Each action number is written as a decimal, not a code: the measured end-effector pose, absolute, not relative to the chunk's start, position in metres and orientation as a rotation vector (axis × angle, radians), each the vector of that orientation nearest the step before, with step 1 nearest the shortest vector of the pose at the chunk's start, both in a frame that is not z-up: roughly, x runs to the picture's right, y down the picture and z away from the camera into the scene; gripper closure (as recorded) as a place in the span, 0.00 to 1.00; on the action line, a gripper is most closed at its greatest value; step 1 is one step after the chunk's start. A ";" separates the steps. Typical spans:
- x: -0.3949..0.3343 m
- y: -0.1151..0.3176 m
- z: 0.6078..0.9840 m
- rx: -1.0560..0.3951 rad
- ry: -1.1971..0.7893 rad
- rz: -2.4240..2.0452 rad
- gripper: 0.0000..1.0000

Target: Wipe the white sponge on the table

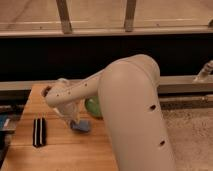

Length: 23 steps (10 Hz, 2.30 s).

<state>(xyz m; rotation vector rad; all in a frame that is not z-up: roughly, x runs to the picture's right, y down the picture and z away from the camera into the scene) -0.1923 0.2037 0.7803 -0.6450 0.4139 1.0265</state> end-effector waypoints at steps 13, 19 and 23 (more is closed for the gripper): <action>-0.144 0.169 0.799 -0.708 0.423 1.088 1.00; -0.194 0.180 0.786 -0.786 0.346 0.982 1.00; -0.236 0.242 0.730 -0.793 0.301 0.886 1.00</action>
